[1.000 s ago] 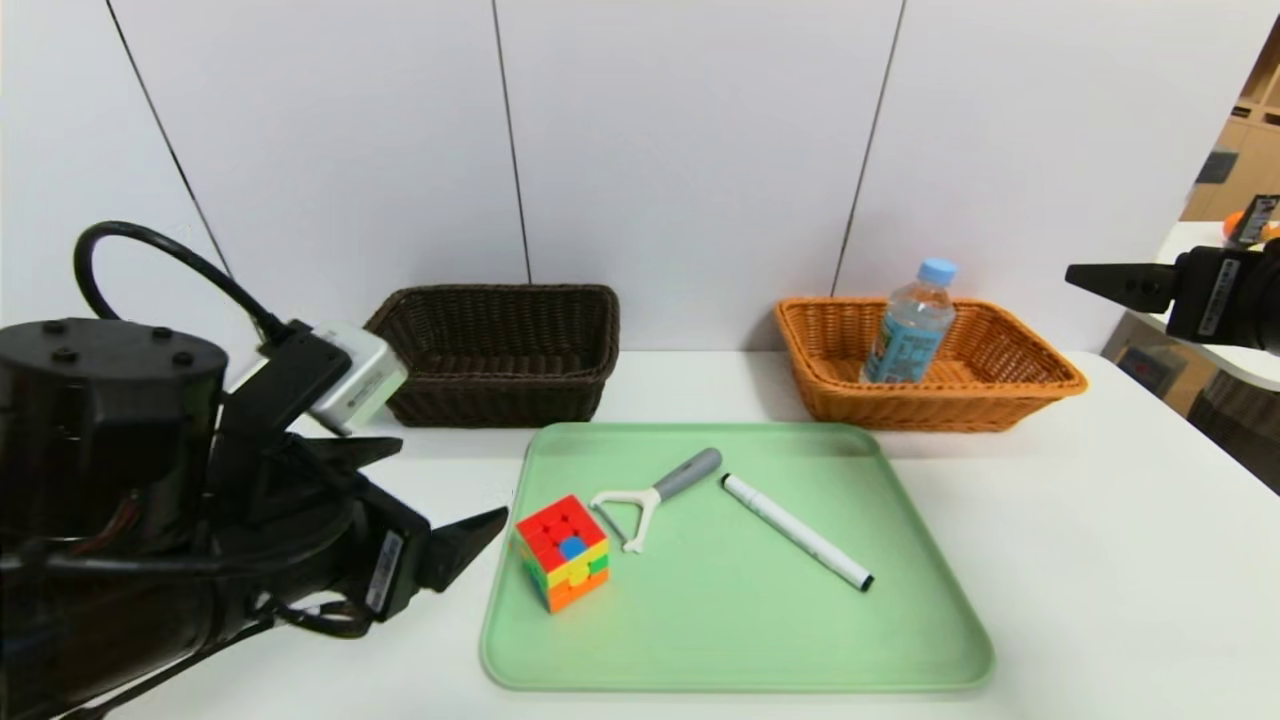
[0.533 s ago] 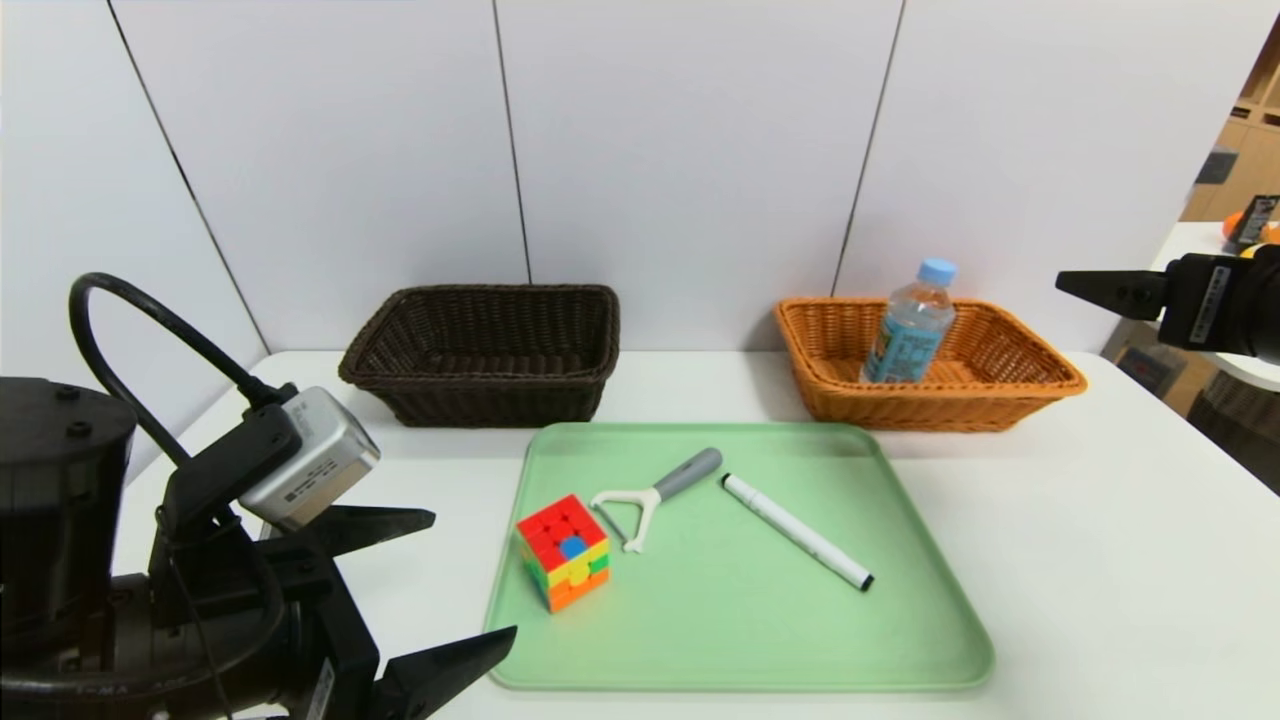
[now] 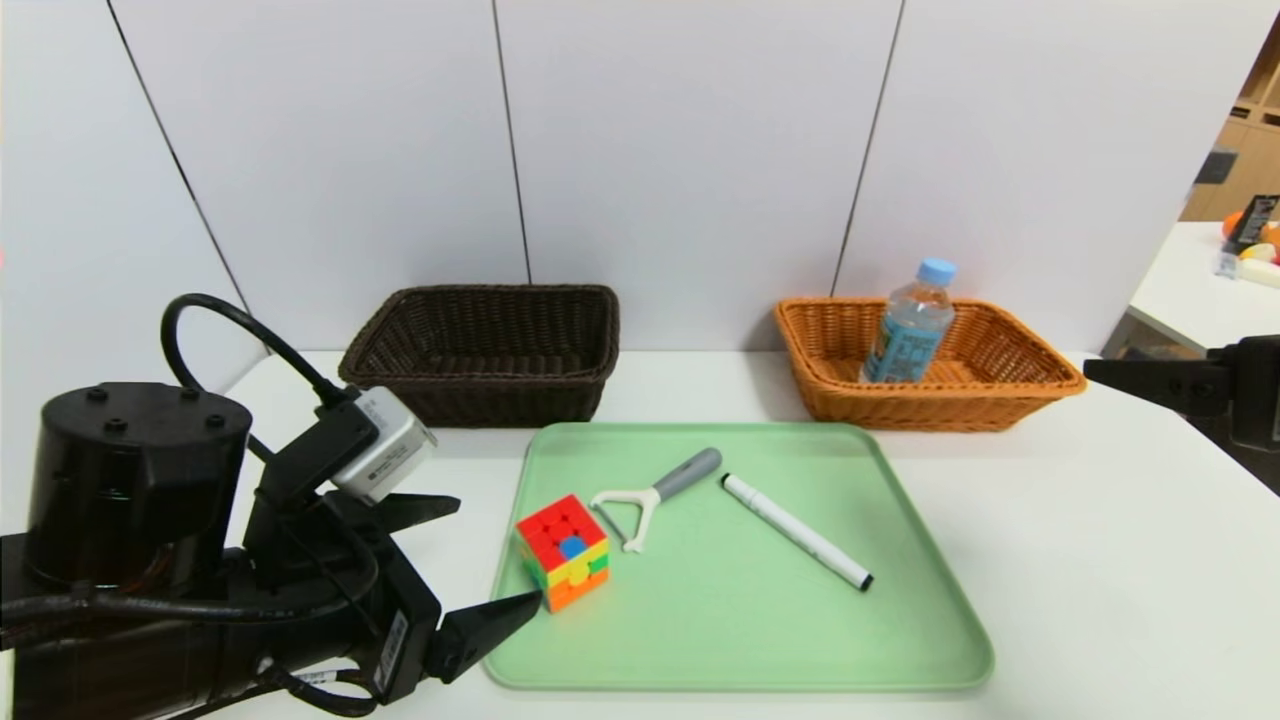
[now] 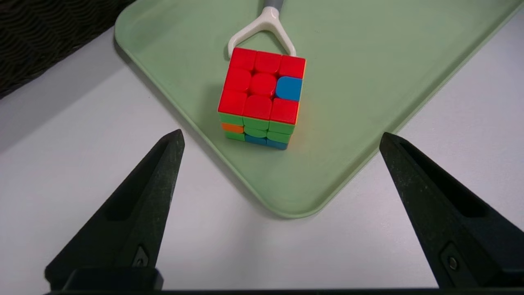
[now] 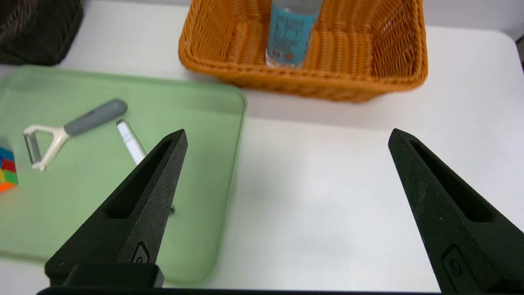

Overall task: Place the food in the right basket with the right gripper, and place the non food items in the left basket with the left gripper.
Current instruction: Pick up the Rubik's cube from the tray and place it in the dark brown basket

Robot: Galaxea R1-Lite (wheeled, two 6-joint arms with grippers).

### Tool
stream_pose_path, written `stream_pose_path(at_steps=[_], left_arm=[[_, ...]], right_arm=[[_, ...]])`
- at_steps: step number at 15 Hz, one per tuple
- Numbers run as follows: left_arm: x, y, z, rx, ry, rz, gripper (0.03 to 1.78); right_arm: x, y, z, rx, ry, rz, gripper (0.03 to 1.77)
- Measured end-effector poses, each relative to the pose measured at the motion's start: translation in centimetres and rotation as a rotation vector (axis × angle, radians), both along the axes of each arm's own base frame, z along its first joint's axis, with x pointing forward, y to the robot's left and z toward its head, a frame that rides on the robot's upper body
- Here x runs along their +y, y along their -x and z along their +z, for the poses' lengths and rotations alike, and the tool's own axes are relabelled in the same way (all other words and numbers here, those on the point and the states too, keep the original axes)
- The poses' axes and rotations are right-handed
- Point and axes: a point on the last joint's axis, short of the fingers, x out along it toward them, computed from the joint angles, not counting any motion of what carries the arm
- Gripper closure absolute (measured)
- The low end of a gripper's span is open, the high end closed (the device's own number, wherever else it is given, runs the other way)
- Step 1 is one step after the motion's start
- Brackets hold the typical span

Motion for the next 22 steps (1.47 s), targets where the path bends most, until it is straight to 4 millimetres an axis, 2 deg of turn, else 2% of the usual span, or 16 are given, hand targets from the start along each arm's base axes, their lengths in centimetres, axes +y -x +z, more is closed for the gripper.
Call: stream_pose_path(at_steps=[3,11,22], left_arm=[[-0.7,-1.2,-0.9,0.014,-0.016,0.0,0.12],[-2.9,-4.3,-3.5,0.002,-0.036,-0.013,0.12],[-3.9,-5.8,-5.5,0.017,-0.057,-0.012,0.12]], right_arm=[[-0.2,1.4,0.5,0.077,0.008,0.001,0.11],[-0.2,1.8,1.0,0.058,0.004,0.0,0.11],[-0.2,2.8,0.6,0.057,-0.008,0.029,0.11]])
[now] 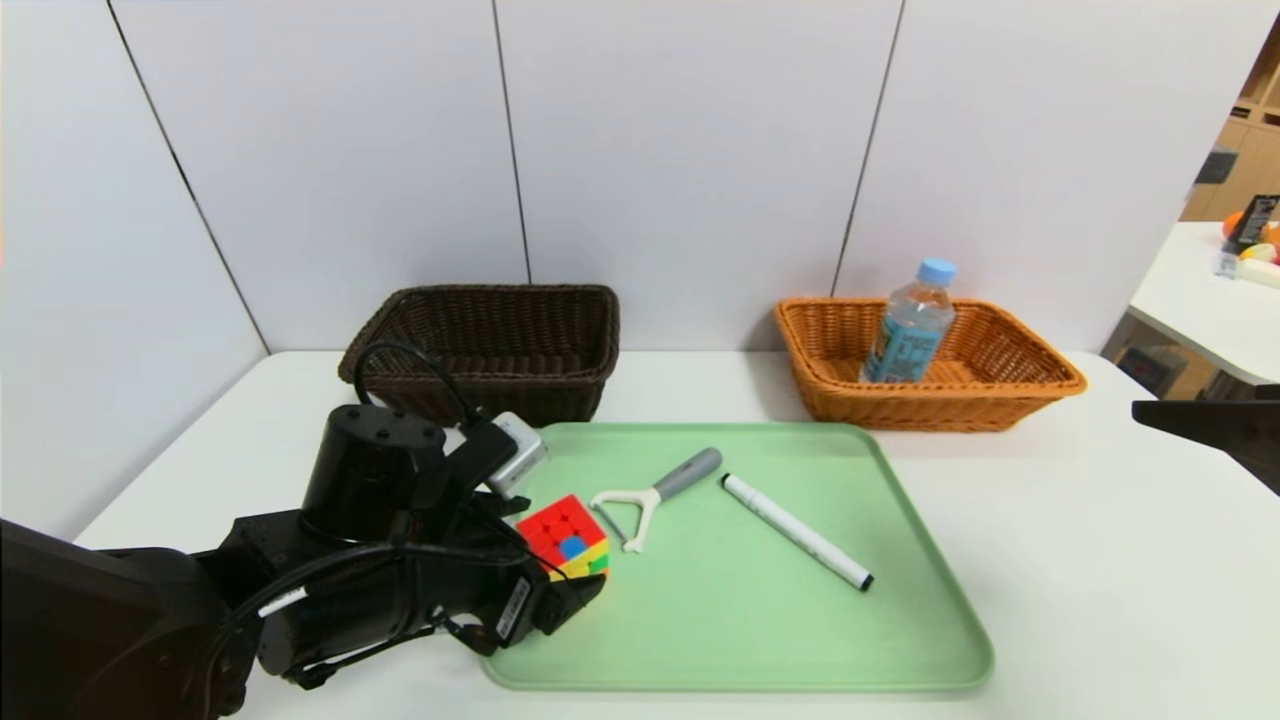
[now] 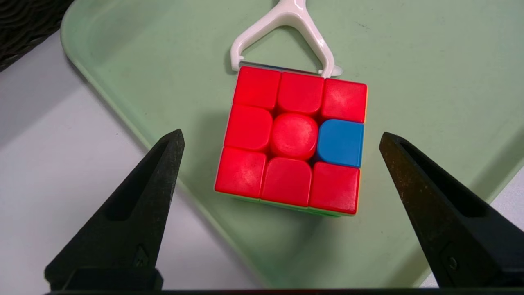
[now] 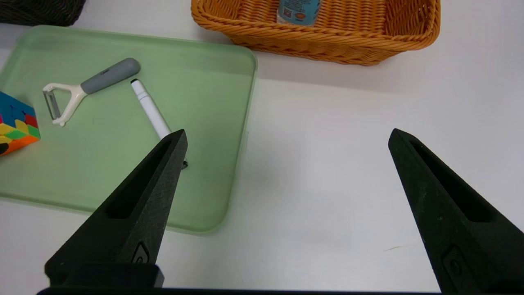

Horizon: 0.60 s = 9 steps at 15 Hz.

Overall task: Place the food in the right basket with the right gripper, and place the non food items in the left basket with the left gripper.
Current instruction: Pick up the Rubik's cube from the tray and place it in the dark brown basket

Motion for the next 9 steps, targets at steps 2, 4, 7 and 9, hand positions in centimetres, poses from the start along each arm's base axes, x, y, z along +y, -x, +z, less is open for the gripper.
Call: stream_pose_path(at_steps=[2,4,7,9], left_arm=[[-0.14,-0.21,-0.12,-0.005,0.001,0.0,0.12],[-0.24,-0.35,-0.28,-0.006,0.002,0.0,0.12],[-0.32,-0.45,-0.52,-0.002,-0.003,0.0,0.12],[-0.34,-0.48,-0.59,0.001,-0.004,0.0,0.12]], right_arm=[[-0.01,0.12,-0.1,0.001,0.0,0.0,0.11],[-0.02,0.2,-0.18,0.003,0.0,0.0,0.11],[0.0,0.24,-0.23,0.003,-0.005,0.01,0.11],[0.0,0.29,-0.34,0.007,-0.005,0.011,0.11]])
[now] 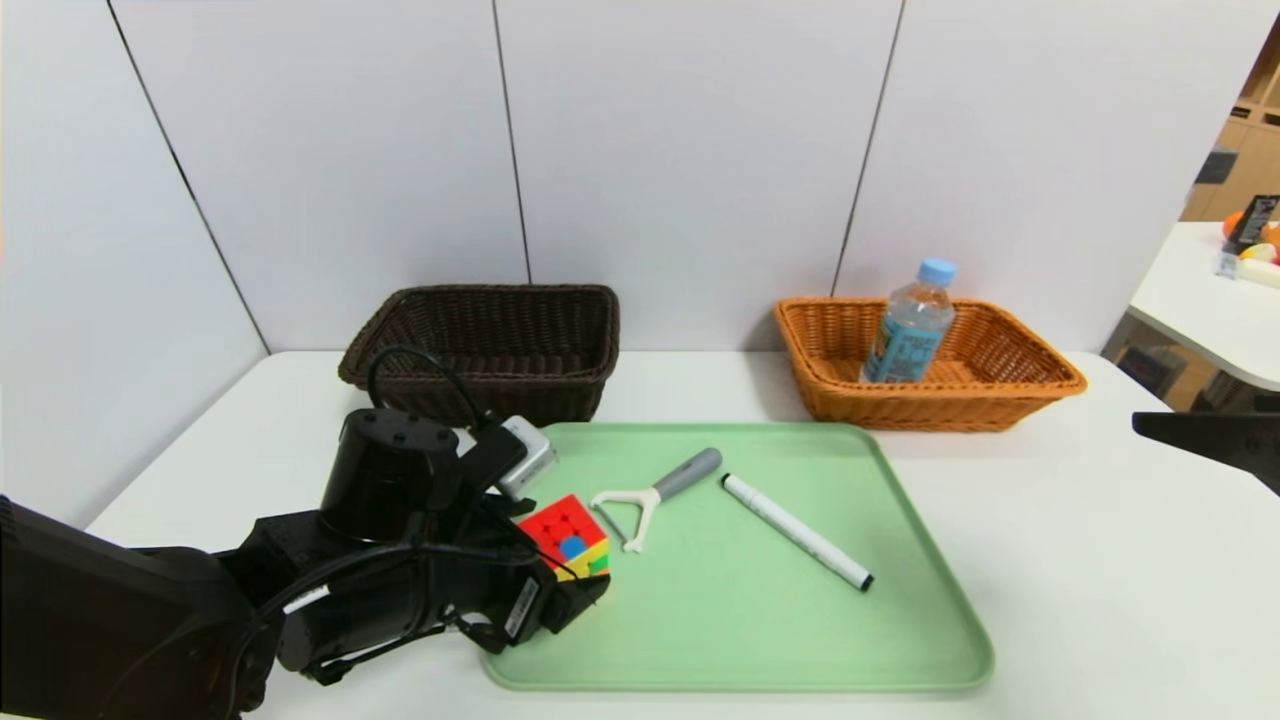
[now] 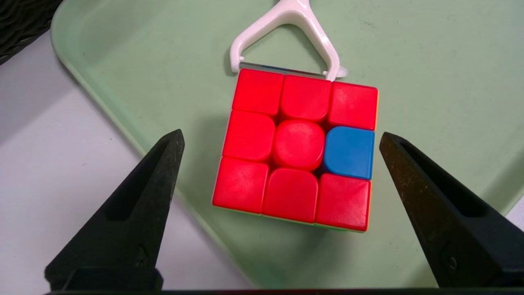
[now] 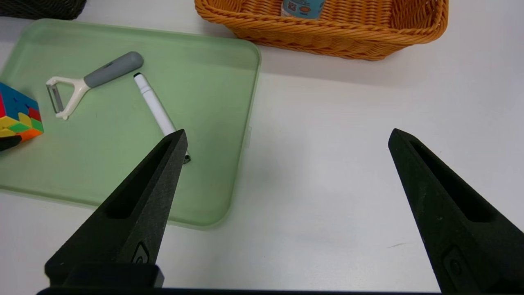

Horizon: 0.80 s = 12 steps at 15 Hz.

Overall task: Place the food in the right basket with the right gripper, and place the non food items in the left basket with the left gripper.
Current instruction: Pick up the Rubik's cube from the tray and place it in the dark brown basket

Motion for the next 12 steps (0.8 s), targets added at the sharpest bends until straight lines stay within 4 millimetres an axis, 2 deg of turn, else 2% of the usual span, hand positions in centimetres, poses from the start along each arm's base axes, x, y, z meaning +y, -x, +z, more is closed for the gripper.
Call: stream_pose_path(at_steps=[12], left_arm=[[0.33,-0.24,0.04,0.0,0.002,0.015,0.15]], right_arm=[[-0.03,0.51,-0.39,-0.001,0.0,0.004,0.11]])
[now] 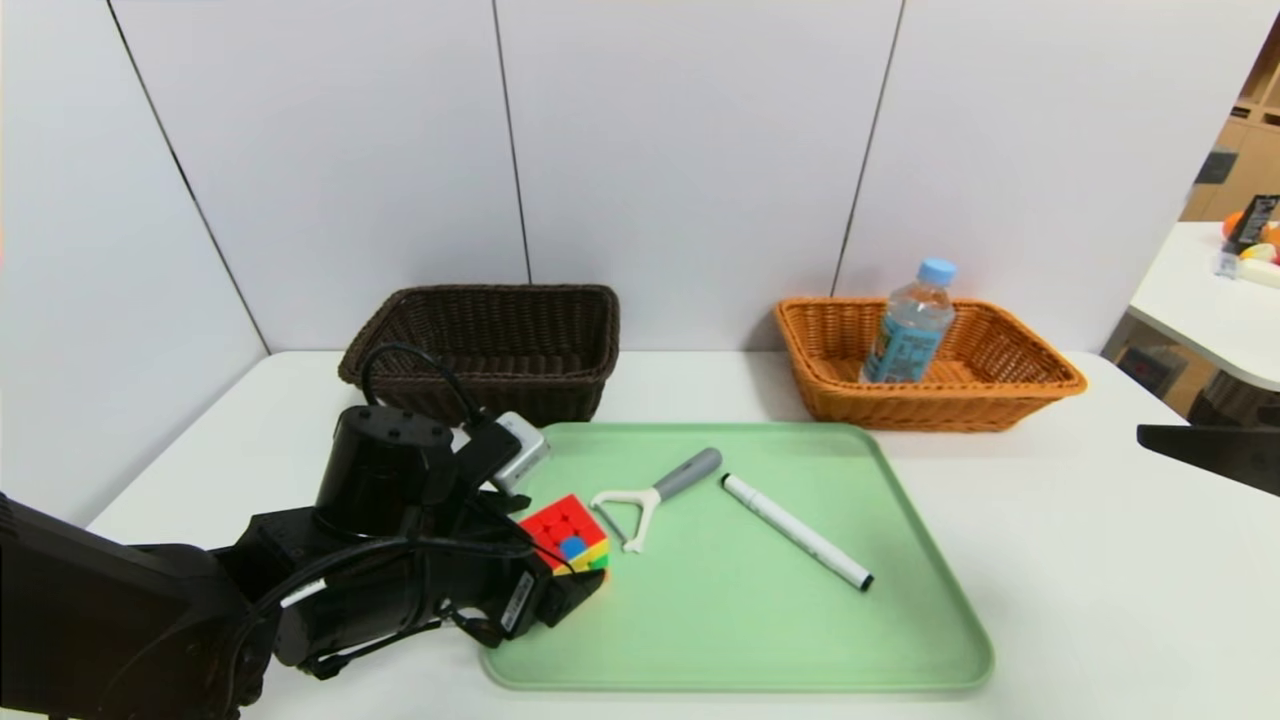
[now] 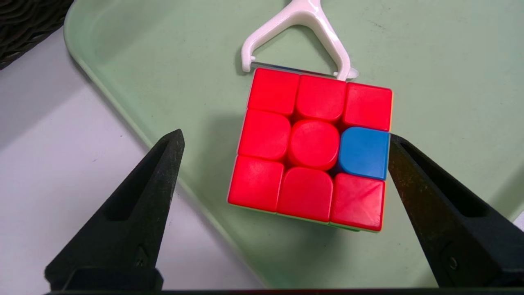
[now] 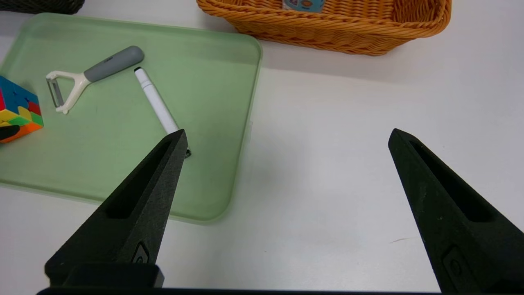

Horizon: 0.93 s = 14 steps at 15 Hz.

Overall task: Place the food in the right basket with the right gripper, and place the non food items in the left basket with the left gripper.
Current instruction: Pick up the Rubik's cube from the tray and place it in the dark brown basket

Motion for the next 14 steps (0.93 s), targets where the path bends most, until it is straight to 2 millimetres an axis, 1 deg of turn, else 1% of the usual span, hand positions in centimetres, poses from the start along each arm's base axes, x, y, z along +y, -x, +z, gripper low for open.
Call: stream_pose_path(at_steps=[1,3,4,5,10,12,14], left_arm=[[0.0,0.0,0.0,0.0,0.0,0.001,0.34],[0.0,0.0,0.0,0.003,0.0,0.004,0.66],[0.0,0.0,0.0,0.003,0.002,0.004,0.78],[0.0,0.0,0.0,0.003,0.001,0.004,0.84],[0.1,0.1,0.3,-0.008,0.009,0.005,0.85],[0.0,0.1,1.6,-0.043,0.035,0.008,0.85],[-0.4,0.4,3.5,-0.098,0.061,0.021,0.85]], right_arm=[[0.0,0.0,0.0,-0.002,0.0,0.0,0.11],[0.0,0.1,0.0,-0.003,0.0,0.0,0.11],[0.0,0.1,0.0,-0.005,0.0,0.0,0.11],[0.0,0.2,0.0,-0.005,0.002,0.001,0.11],[0.0,0.2,0.0,-0.005,0.002,0.003,0.11],[0.0,0.3,-0.2,0.001,0.001,0.001,0.11],[-0.1,0.5,-0.5,0.009,0.002,-0.001,0.11]])
